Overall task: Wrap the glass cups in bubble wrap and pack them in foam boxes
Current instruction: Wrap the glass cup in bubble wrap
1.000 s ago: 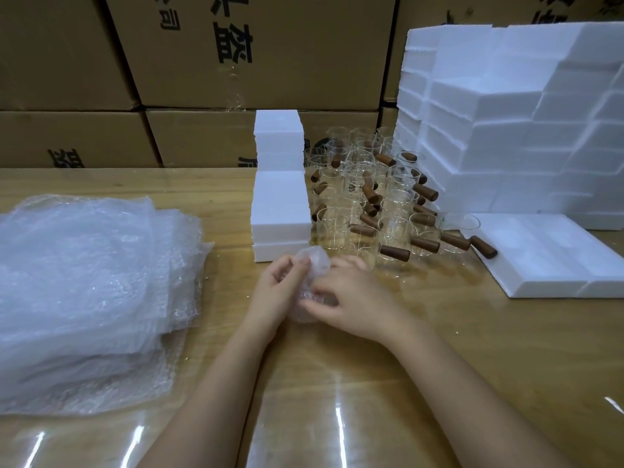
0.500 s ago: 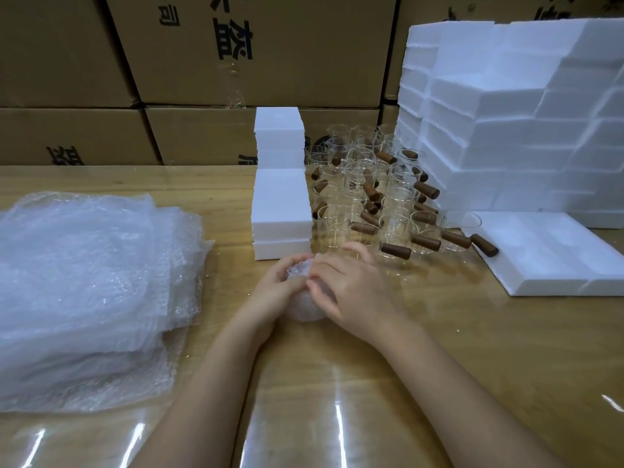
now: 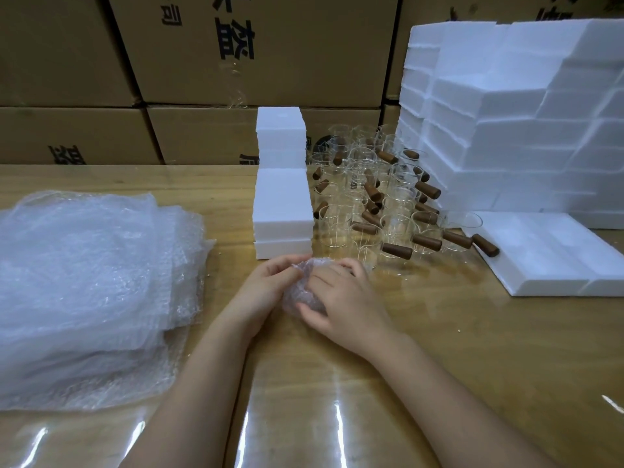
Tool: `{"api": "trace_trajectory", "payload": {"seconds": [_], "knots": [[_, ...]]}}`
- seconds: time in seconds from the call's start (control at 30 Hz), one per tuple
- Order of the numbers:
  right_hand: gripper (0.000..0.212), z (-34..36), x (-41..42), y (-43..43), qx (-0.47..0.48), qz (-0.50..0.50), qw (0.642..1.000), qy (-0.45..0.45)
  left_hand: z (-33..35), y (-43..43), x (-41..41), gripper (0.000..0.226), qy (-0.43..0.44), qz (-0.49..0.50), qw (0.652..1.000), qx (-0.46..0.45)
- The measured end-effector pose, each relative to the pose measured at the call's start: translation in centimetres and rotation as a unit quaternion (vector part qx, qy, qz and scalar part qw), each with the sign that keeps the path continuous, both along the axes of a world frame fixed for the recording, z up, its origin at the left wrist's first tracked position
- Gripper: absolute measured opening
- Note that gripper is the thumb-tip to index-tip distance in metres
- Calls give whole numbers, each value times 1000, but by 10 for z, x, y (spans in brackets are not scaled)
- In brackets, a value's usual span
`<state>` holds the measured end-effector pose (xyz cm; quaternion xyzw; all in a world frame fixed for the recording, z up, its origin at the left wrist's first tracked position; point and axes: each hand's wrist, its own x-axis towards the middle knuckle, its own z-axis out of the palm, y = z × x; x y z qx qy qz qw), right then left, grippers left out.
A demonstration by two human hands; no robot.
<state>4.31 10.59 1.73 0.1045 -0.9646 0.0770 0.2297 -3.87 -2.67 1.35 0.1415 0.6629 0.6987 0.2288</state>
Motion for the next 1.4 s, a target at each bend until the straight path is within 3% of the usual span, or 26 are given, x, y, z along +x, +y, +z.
{"api": "trace_trajectory", "payload": {"seconds": [0.17,0.4,0.53,0.7,0.77,0.83,0.9,0.97,1.07,1.23,1.4], "knots": [[39,-7,-1,3,-94,-48,990,91,1,13,6,16,-22,89,996,-2],[38,-6,-1,9,-40,-15,997,62,3,26,12,10,2,184,982,-37],[48,-3,-1,4,-12,-40,999,9,4,25,14,13,19,176,983,-44],[55,6,-5,5,43,-56,996,-52,4,15,16,22,48,97,994,-11],[57,6,-6,6,58,-55,995,-57,6,11,19,26,104,108,988,15],[55,5,-6,6,48,-54,996,-49,4,6,22,19,260,152,954,-9],[55,2,-4,6,23,-46,998,-39,2,-1,22,19,445,143,879,-95],[51,-2,-2,7,15,-31,999,-28,2,-8,20,26,550,101,810,-176],[39,-7,0,13,-21,-7,1000,11,5,-9,20,37,575,61,771,-269],[18,-5,3,22,-96,28,991,90,9,-4,20,61,559,-10,743,-367],[34,0,4,19,-29,26,999,38,6,-2,19,65,571,-23,738,-358]]}}
